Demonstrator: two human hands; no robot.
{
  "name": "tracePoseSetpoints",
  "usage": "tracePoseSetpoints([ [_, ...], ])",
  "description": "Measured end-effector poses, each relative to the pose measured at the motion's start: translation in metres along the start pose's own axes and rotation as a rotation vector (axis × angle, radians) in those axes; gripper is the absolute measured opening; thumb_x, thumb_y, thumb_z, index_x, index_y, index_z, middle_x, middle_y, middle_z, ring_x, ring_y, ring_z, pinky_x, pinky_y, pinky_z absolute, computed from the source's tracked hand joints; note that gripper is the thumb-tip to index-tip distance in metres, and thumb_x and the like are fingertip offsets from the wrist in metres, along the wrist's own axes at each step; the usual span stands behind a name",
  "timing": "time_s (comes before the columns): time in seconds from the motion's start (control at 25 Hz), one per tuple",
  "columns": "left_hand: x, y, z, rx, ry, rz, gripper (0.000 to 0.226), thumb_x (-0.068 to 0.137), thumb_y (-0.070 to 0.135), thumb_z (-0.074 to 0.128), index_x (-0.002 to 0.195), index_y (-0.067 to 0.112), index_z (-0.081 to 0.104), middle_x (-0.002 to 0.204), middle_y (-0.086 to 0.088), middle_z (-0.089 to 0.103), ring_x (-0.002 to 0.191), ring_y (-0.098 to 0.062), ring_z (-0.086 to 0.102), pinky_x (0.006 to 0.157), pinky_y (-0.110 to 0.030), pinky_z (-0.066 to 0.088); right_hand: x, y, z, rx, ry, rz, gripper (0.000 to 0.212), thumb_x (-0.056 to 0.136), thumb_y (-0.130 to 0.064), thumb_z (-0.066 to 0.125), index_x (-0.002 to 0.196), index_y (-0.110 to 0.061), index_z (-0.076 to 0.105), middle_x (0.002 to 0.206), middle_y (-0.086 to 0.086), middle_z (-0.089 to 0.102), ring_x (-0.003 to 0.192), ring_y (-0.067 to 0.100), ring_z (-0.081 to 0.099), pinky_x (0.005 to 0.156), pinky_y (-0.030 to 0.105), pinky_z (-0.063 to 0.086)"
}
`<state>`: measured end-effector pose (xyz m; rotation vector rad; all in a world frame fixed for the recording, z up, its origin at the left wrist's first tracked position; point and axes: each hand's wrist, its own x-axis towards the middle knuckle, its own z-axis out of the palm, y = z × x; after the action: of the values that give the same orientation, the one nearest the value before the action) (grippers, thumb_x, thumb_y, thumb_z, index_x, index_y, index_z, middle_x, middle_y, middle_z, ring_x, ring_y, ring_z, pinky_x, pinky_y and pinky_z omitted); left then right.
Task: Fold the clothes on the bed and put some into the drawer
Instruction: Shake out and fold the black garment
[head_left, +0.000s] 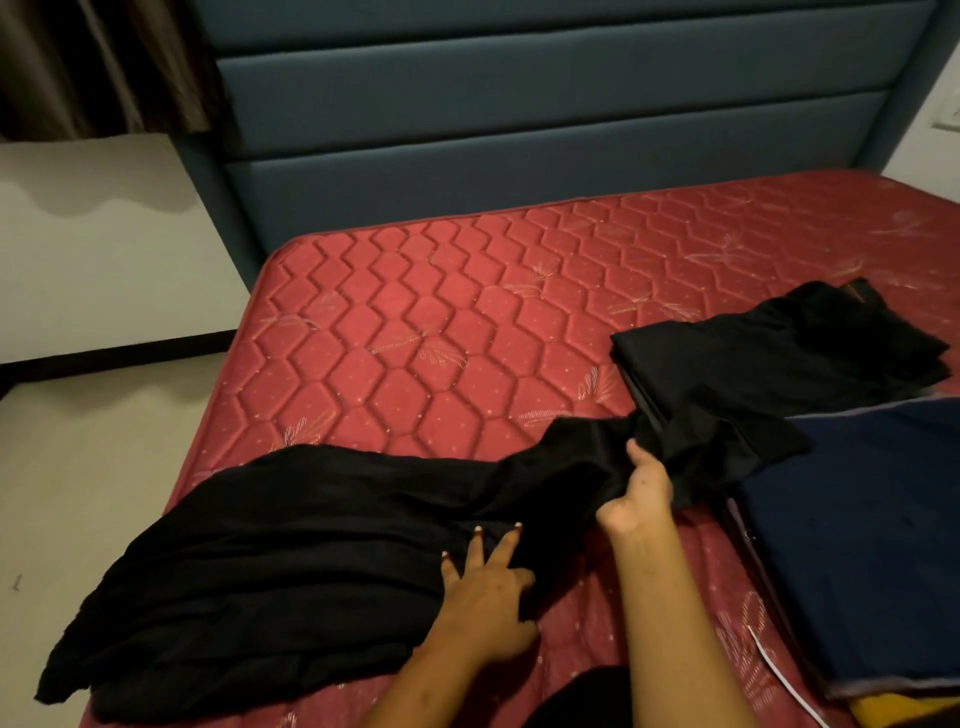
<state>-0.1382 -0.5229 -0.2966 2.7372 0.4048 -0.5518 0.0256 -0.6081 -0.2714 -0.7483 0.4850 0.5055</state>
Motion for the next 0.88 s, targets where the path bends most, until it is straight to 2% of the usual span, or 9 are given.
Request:
tracePoseSetpoints([
  [0.12,0.004,-0.005,-0.008,-0.147,-0.021,0.042,0.023,0.082,0.048,0.064,0.085,0.027,0.057,0.161,0.013,-0.004,0.148,-0.029,-0.006,0.111,-0.065,0.002,-0.012,-0.011,0.006,0.159,-0.114,-0.093,0.031,0.075,-0.039,0.061,0.079,-0.014,0.078,0.091,0.008,0.074,0.072,0.024,0.072,0.07,0.04,0.059],
  [0.2,0.002,-0.013,-0.016,-0.311,-0.061,0.068,0.026,0.082,0.048,0.066,0.071,0.029,0.051,0.161,0.008,0.011,0.148,-0.023,0.004,0.115,-0.055,0.007,-0.017,-0.016,0.008,0.195,-0.161,-0.145,0.037,0.067,-0.044,0.064,0.088,-0.017,0.079,0.103,0.006,0.073,0.081,0.023,0.072,0.08,0.039,0.057],
  [0.36,-0.023,-0.037,-0.059,-1.338,0.214,0.029,0.014,0.096,0.029,0.053,0.101,0.028,0.065,0.119,-0.001,0.065,0.114,-0.018,0.058,0.089,-0.022,0.046,-0.045,0.014,0.043,-0.221,-0.147,-0.491,0.079,0.08,-0.003,0.069,0.147,-0.022,0.032,0.145,0.004,0.046,0.131,0.022,0.048,0.11,0.039,0.039],
  [0.44,-0.042,-0.074,-0.08,-1.815,0.377,-0.123,0.035,0.097,0.048,0.036,0.116,0.026,0.057,0.113,0.002,0.068,0.101,-0.02,0.064,0.084,-0.034,0.047,-0.077,0.05,0.074,-0.716,-0.578,-0.785,0.088,0.075,0.011,0.056,0.145,-0.031,0.023,0.151,-0.007,0.033,0.139,0.006,0.033,0.116,0.027,0.026],
  [0.52,-0.065,-0.124,-0.087,-2.129,0.477,-0.106,0.058,0.086,0.07,0.027,0.123,0.033,0.052,0.117,-0.002,0.067,0.1,-0.028,0.065,0.088,-0.043,0.045,-0.099,0.091,0.087,-1.275,-1.014,-0.869,0.095,0.071,0.008,0.047,0.145,-0.044,0.017,0.148,-0.012,0.039,0.131,0.0,0.041,0.111,0.023,0.034],
  [0.56,-0.078,-0.146,-0.086,-2.224,0.509,-0.098,0.065,0.079,0.077,0.026,0.125,0.037,0.051,0.118,-0.003,0.067,0.101,-0.032,0.064,0.09,-0.048,0.044,-0.103,0.109,0.086,-1.565,-1.076,-0.915,0.099,0.072,0.003,0.048,0.146,-0.05,0.011,0.143,-0.008,0.05,0.122,0.01,0.051,0.102,0.03,0.044],
  [0.68,-0.112,-0.191,-0.064,-2.322,0.662,-0.169,0.063,0.072,0.077,0.039,0.128,0.048,0.045,0.126,-0.004,0.061,0.109,-0.037,0.061,0.096,-0.053,0.042,-0.104,0.166,0.06,-2.047,-0.927,-1.261,0.107,0.068,-0.005,0.062,0.149,-0.049,0.006,0.125,-0.007,0.063,0.096,0.026,0.061,0.069,0.04,0.05],
  [0.8,-0.122,-0.215,-0.043,-2.257,0.787,-0.335,0.018,0.092,0.041,0.053,0.11,0.038,0.051,0.131,-0.003,0.058,0.096,-0.027,0.063,0.08,-0.038,0.047,-0.095,0.196,0.03,-2.245,-0.753,-1.302,0.106,0.053,-0.01,0.083,0.143,-0.037,0.032,0.113,-0.006,0.07,0.077,0.024,0.064,0.049,0.033,0.049],
  [0.88,-0.122,-0.225,-0.039,-2.133,0.614,-0.474,0.005,0.096,0.025,0.053,0.098,0.029,0.054,0.13,-0.004,0.058,0.09,-0.024,0.063,0.074,-0.034,0.047,-0.085,0.2,0.024,-2.245,-0.7,-1.347,0.082,0.062,-0.008,0.074,0.135,-0.03,0.043,0.107,-0.002,0.072,0.072,0.027,0.064,0.042,0.032,0.047],
])
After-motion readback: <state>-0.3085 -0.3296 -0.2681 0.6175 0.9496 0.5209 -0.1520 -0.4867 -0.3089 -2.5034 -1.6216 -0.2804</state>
